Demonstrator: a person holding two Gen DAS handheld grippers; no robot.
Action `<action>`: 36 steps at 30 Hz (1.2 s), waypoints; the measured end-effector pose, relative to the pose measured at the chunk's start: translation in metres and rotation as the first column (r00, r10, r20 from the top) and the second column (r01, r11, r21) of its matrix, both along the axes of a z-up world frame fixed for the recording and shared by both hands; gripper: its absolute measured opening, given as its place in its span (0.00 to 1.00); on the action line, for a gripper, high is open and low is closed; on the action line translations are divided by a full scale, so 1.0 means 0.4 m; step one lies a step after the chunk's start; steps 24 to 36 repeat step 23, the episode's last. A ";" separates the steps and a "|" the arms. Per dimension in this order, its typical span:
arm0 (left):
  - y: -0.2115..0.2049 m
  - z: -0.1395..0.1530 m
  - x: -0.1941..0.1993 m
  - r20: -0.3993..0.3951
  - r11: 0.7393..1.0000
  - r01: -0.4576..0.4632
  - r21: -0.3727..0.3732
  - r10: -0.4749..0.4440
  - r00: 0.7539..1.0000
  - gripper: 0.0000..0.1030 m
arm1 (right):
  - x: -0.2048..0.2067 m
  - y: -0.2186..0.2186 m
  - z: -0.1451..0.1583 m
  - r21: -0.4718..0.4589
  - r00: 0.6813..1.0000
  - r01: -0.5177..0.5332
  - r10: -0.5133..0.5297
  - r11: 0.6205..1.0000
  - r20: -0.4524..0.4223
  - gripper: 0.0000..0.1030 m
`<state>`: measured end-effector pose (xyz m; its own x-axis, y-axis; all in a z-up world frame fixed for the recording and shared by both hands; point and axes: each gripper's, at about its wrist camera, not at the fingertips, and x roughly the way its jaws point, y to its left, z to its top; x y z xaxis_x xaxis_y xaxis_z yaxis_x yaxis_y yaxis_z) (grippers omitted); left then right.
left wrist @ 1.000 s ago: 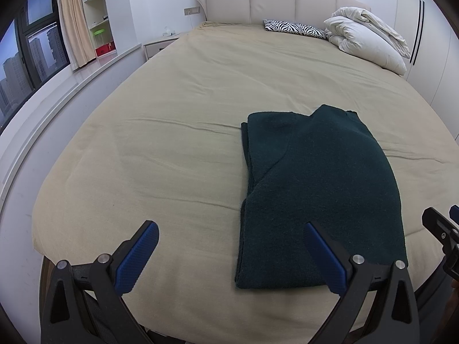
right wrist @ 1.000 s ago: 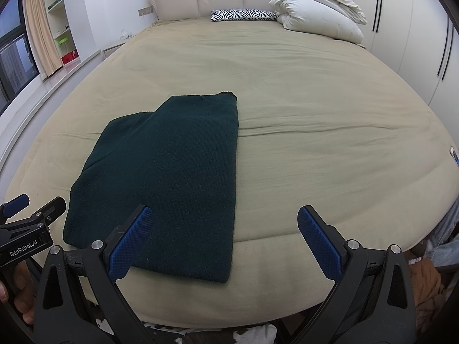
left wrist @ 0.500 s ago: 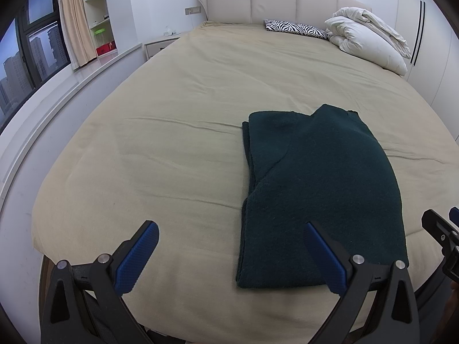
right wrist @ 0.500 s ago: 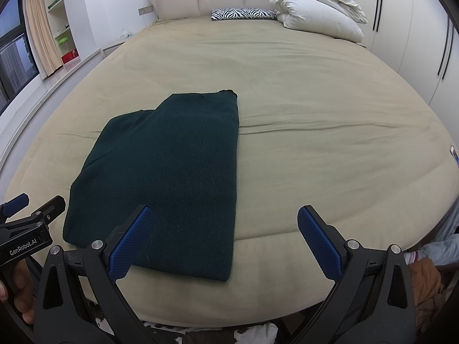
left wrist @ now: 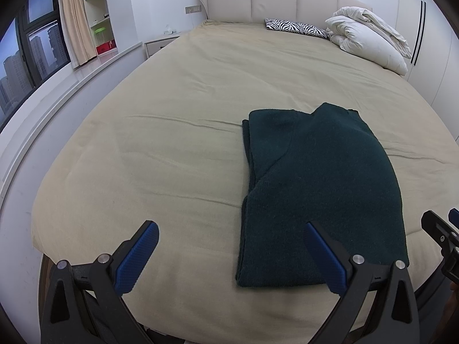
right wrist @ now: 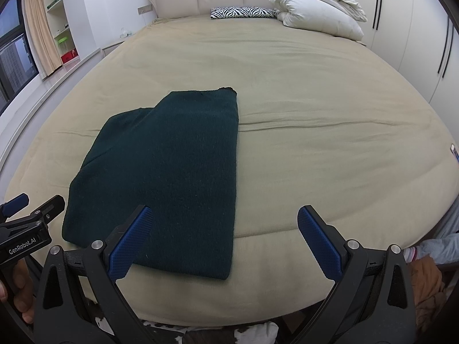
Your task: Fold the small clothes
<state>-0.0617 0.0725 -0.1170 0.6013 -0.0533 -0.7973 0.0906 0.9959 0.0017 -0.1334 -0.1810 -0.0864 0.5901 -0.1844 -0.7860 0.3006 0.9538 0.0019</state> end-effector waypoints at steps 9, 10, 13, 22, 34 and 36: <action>-0.002 -0.002 -0.004 -0.003 1.000 0.001 0.002 -0.001 1.000 1.00 | -0.007 -0.010 -0.009 0.004 1.000 -0.004 0.004 1.000 -0.005 1.00; -0.002 -0.002 -0.004 -0.003 1.000 0.000 0.003 0.000 1.000 1.00 | -0.006 -0.011 -0.009 0.004 1.000 -0.005 0.005 1.000 -0.005 1.00; -0.003 -0.002 -0.005 -0.003 1.000 0.001 0.003 -0.001 1.000 1.00 | -0.008 -0.015 -0.009 0.005 1.000 -0.007 0.007 1.000 -0.006 1.00; -0.005 -0.003 -0.008 0.005 1.000 -0.003 0.010 0.003 1.000 1.00 | -0.009 -0.026 -0.006 0.007 1.000 -0.008 0.008 1.000 -0.011 1.00; -0.006 -0.003 -0.007 0.005 1.000 -0.001 0.008 0.001 1.000 1.00 | -0.013 -0.026 -0.006 0.008 1.000 -0.007 0.007 1.000 -0.011 1.00; -0.006 -0.003 -0.007 0.005 1.000 -0.001 0.008 0.001 1.000 1.00 | -0.013 -0.026 -0.006 0.008 1.000 -0.007 0.007 1.000 -0.011 1.00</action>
